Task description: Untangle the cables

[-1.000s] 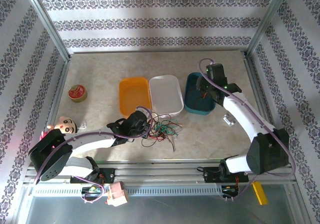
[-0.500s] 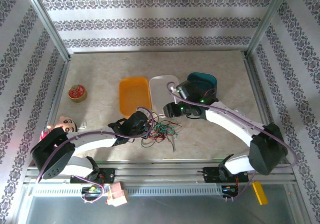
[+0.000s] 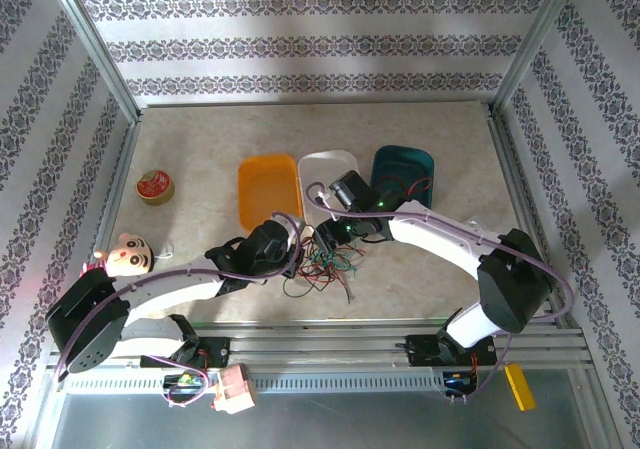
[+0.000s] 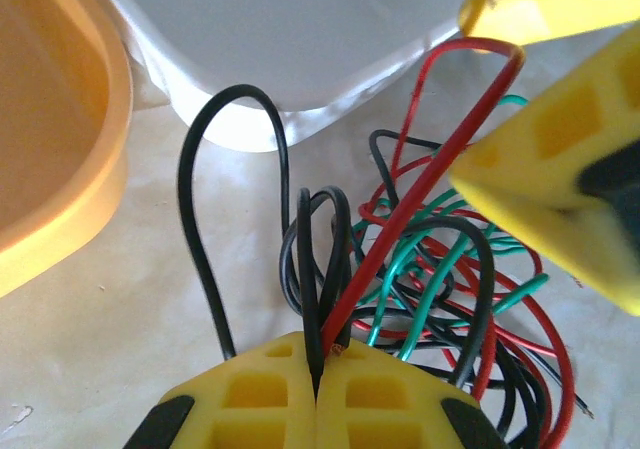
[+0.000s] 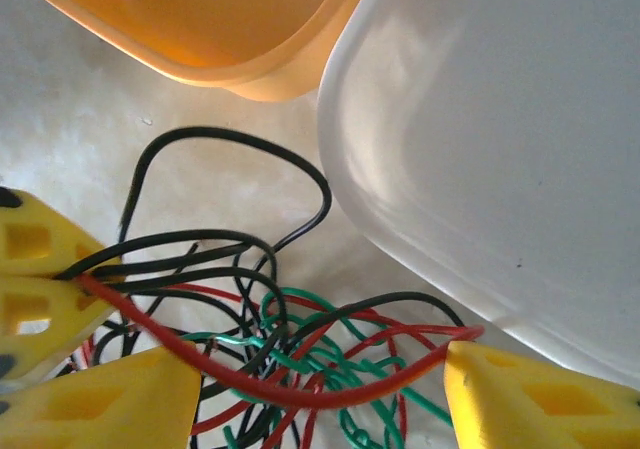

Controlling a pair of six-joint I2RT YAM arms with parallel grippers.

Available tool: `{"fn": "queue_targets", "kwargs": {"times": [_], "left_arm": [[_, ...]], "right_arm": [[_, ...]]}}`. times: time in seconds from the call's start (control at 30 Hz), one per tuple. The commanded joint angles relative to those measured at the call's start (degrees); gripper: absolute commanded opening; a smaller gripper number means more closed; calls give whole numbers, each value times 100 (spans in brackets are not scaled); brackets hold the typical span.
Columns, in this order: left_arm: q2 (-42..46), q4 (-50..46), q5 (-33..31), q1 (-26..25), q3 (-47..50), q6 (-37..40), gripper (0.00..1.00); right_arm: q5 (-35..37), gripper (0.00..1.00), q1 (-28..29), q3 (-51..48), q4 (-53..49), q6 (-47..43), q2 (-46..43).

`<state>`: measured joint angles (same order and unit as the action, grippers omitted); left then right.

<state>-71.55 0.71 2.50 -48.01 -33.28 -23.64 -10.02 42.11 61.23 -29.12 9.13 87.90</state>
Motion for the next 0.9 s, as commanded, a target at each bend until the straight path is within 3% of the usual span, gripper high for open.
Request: {"fn": "queue_targets", "kwargs": {"times": [0.0,0.27,0.57,0.87], "left_arm": [[150,22,308,-68,15,229,0],[121,-112,911,-59,-134,556,0],[156,-269,1098,82,-205,923,0],[521,-474,924,318,-172,1277,0]], "right_arm": [[466,66,72,229,-146,-369,104],[551,65,96,372,39,-789,347],[-164,64,160,333,171,-1148,362],[-913,63,-486,-282,524,-230,-587]]}}
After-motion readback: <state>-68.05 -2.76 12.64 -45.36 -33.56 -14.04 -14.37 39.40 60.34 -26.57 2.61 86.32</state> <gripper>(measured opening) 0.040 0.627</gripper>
